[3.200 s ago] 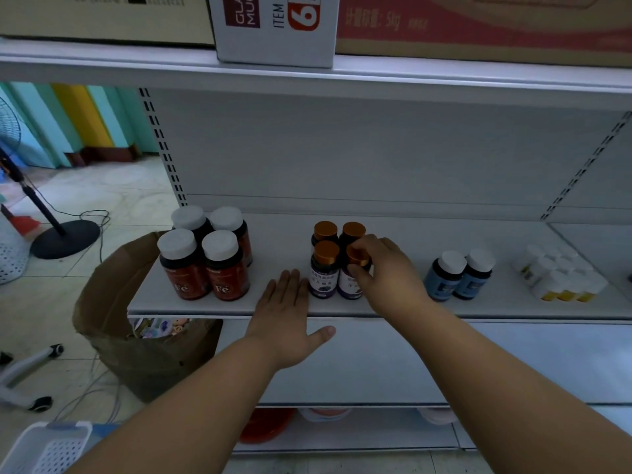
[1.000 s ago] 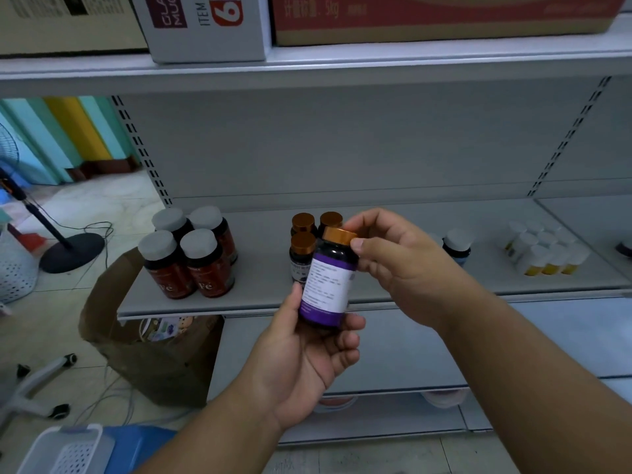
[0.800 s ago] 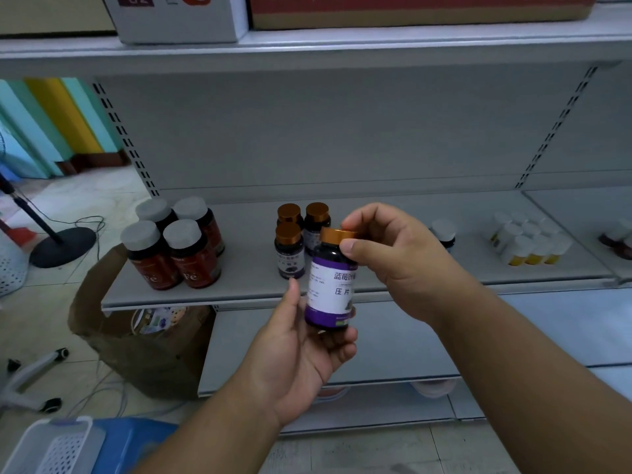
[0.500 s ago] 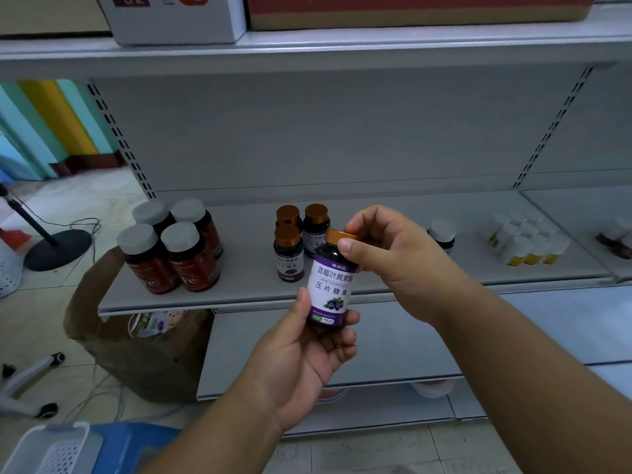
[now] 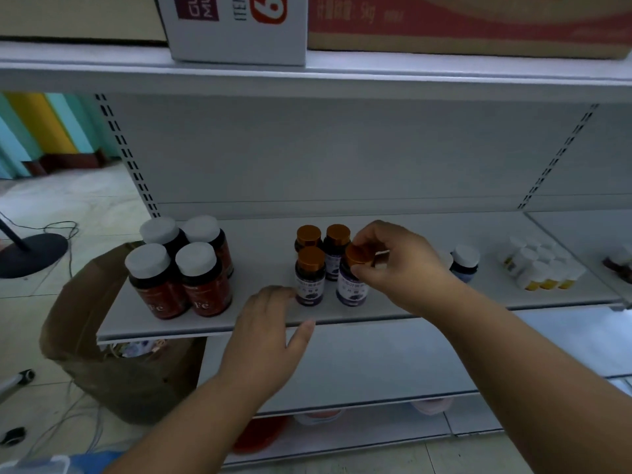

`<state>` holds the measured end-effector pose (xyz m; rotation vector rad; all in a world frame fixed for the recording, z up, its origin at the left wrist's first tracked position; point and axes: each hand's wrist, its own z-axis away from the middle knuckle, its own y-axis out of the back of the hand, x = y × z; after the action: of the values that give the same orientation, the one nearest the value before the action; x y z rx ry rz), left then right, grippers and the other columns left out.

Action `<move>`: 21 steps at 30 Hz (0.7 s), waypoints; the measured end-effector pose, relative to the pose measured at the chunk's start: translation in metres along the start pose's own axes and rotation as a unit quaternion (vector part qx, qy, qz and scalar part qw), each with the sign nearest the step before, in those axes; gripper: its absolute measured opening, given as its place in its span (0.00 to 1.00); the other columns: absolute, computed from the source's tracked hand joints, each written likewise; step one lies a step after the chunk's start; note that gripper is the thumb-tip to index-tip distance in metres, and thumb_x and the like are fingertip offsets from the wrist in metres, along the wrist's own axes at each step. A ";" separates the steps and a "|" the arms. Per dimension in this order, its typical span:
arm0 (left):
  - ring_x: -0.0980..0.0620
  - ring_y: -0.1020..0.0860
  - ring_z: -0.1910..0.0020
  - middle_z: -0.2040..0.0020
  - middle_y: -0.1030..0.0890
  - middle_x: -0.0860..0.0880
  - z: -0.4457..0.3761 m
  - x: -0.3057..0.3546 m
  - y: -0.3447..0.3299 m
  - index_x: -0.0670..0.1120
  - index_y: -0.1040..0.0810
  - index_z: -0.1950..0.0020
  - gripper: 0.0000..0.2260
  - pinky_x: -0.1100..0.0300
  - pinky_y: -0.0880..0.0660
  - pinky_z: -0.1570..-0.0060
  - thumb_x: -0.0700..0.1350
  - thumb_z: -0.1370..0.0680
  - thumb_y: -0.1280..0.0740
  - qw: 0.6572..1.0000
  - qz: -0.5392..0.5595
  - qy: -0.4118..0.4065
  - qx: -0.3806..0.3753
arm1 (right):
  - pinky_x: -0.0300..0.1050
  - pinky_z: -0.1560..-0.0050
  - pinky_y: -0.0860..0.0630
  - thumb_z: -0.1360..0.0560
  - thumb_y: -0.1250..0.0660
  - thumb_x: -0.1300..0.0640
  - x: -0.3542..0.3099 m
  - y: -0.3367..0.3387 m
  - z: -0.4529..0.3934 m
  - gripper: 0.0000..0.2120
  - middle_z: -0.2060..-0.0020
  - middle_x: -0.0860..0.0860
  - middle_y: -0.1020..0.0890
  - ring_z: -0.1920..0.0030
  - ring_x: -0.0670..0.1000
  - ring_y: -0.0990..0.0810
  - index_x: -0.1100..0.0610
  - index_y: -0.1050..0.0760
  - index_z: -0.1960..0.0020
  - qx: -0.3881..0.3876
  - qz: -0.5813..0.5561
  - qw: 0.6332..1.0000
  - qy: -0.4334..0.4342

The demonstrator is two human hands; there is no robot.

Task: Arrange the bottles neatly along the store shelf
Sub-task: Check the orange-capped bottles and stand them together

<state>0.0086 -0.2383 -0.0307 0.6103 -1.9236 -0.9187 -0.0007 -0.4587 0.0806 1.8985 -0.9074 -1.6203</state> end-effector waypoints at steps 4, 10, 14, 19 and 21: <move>0.44 0.43 0.23 0.20 0.43 0.44 -0.013 -0.011 -0.003 0.45 0.44 0.21 0.45 0.55 0.51 0.25 0.72 0.29 0.58 0.985 -0.120 0.015 -0.126 | 0.39 0.48 0.29 0.27 0.28 0.55 0.011 -0.015 -0.010 0.14 0.54 0.39 0.26 0.48 0.44 0.27 0.51 0.24 0.43 0.007 0.066 0.998 0.016; 0.46 0.60 0.21 0.19 0.60 0.43 -0.019 -0.017 -0.020 0.43 0.60 0.20 0.49 0.53 0.67 0.26 0.74 0.31 0.66 0.955 -0.213 0.001 -0.206 | 0.37 0.54 0.33 0.26 0.29 0.56 0.018 -0.027 -0.013 0.12 0.53 0.43 0.23 0.52 0.43 0.27 0.53 0.24 0.43 0.017 0.073 0.997 0.012; 0.45 0.61 0.21 0.20 0.61 0.42 -0.017 -0.019 -0.026 0.41 0.62 0.20 0.49 0.52 0.67 0.26 0.73 0.33 0.70 0.948 -0.238 -0.002 -0.213 | 0.37 0.57 0.34 0.26 0.29 0.56 0.020 -0.029 -0.016 0.11 0.54 0.44 0.24 0.53 0.43 0.27 0.53 0.24 0.45 0.014 0.080 0.997 0.013; 0.46 0.63 0.21 0.20 0.63 0.42 -0.018 -0.017 -0.025 0.42 0.63 0.20 0.48 0.50 0.67 0.25 0.73 0.31 0.66 0.946 -0.238 0.010 -0.222 | 0.40 0.54 0.31 0.27 0.28 0.54 0.023 -0.033 -0.022 0.12 0.52 0.45 0.23 0.51 0.46 0.26 0.53 0.24 0.45 0.005 0.094 0.995 0.026; 0.45 0.64 0.21 0.20 0.64 0.42 -0.018 -0.017 -0.026 0.42 0.63 0.20 0.48 0.50 0.67 0.25 0.73 0.31 0.65 0.945 -0.241 0.009 -0.222 | 0.40 0.54 0.31 0.27 0.28 0.54 0.026 -0.035 -0.024 0.11 0.50 0.47 0.24 0.51 0.46 0.26 0.54 0.24 0.46 0.010 0.110 0.993 0.046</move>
<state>0.0340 -0.2478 -0.0541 0.8227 -1.4907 -1.5938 0.0308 -0.4567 0.0421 1.7992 -1.0575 -1.3887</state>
